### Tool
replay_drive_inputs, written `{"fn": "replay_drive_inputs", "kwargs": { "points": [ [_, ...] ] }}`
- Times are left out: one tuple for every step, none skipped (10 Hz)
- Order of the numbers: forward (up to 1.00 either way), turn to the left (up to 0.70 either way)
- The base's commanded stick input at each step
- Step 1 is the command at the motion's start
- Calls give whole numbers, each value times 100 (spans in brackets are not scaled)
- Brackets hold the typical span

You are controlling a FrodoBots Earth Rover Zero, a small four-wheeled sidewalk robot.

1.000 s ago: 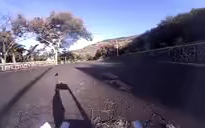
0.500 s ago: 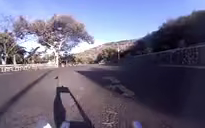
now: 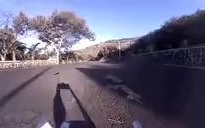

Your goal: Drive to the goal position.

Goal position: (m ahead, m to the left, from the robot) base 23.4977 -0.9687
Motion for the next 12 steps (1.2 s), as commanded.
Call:
{"fn": "replay_drive_inputs", "kwargs": {
  "points": [
    [50,0],
    [50,0],
    [50,0],
    [50,0],
    [50,0],
    [50,0],
    [50,0],
    [50,0],
    [50,0],
    [50,0],
    [50,0],
    [50,0]
  ]
}}
